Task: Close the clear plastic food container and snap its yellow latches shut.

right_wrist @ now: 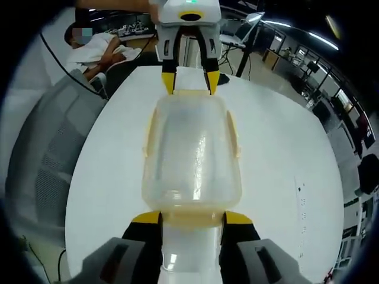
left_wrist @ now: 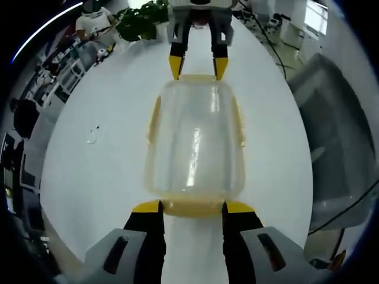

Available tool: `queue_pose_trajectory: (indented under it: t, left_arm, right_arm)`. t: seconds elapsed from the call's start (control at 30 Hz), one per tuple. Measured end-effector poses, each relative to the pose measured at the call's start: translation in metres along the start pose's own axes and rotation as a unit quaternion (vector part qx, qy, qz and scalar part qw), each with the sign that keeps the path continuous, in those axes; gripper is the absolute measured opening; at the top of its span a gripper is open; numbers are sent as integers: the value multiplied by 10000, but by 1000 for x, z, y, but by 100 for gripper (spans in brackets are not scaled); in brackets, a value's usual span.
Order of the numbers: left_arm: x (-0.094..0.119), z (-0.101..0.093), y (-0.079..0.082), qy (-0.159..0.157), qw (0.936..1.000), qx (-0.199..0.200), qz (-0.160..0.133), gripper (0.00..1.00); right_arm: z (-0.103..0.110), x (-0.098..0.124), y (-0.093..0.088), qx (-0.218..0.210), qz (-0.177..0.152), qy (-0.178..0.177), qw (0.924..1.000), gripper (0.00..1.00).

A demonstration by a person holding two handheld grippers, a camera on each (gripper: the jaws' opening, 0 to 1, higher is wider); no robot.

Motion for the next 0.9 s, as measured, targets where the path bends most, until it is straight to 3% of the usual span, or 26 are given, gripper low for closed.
queue_pose_trajectory:
  t: [0.9]
  left_arm:
    - [-13, -2, 47, -97, 9999, -63, -92, 34]
  right_arm:
    - [0, 6, -47, -5, 48, 60, 10000, 34]
Point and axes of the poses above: the point that each gripper's makers call its tool centre point, and the gripper's own axes: x roughly backward along the fingers, z roughly to its left, y roughly out of its top, the point moved 9 cm from there along x, roughly backward along the fingers, and after that the axes turned 14 degrees about z, right-handed, at the moved point
